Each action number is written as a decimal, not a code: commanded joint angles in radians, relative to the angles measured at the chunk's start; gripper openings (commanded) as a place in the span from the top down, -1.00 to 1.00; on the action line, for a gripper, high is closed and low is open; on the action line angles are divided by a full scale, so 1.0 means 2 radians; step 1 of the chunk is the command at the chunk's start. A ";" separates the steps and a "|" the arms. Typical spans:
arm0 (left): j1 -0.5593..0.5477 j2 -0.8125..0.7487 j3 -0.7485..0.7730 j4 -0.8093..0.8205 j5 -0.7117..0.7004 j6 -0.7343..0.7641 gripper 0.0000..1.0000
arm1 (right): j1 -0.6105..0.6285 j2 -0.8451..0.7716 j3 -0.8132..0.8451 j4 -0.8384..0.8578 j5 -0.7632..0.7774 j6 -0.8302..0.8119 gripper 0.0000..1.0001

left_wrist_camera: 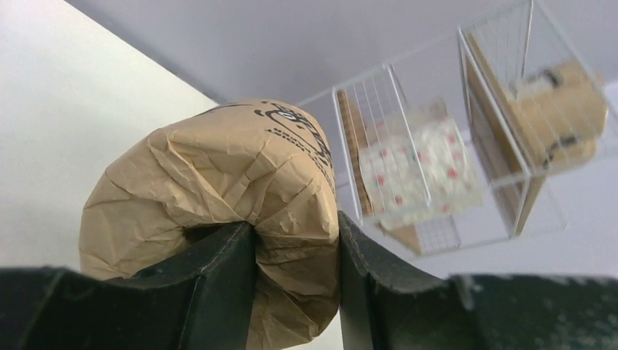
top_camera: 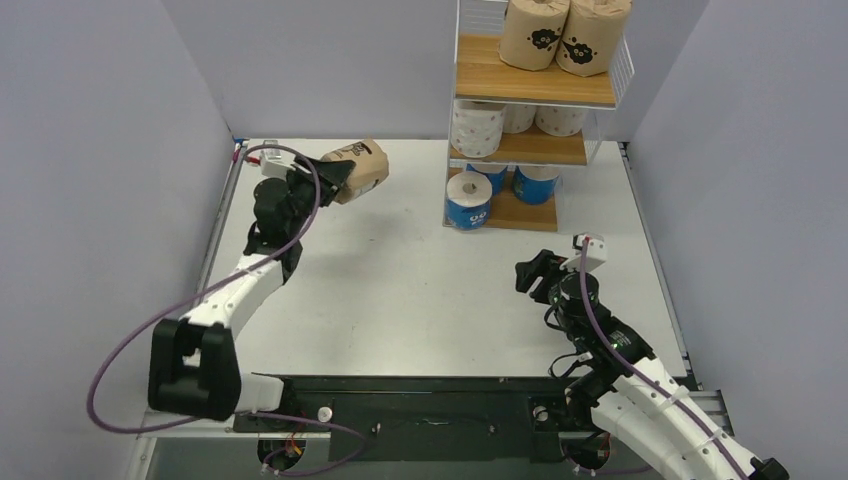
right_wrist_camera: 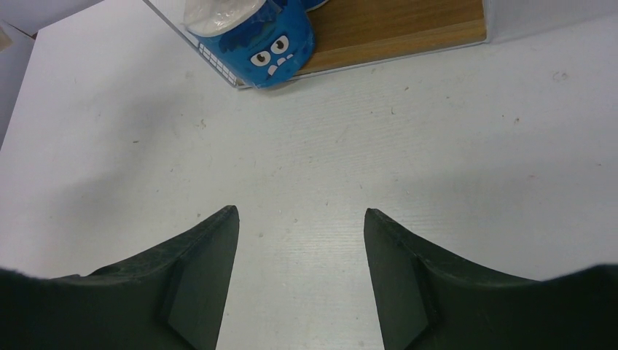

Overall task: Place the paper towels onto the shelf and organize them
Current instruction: Pick up the paper towel from the center of the board, then place the paper towel at the center of the board, then pick up the paper towel from the center of the board.

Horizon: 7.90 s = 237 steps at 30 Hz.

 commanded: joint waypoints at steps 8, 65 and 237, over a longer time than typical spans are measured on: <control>-0.272 -0.215 0.056 -0.445 -0.102 0.331 0.24 | 0.004 0.014 0.066 -0.046 0.015 -0.031 -0.19; -0.498 -0.136 0.078 -0.417 -0.349 0.379 -0.94 | 0.000 0.090 0.110 -0.076 -0.094 0.025 -0.66; -0.390 -0.249 0.016 -0.131 -0.378 0.342 -0.93 | -0.027 0.299 0.583 -0.368 -0.073 -0.079 0.31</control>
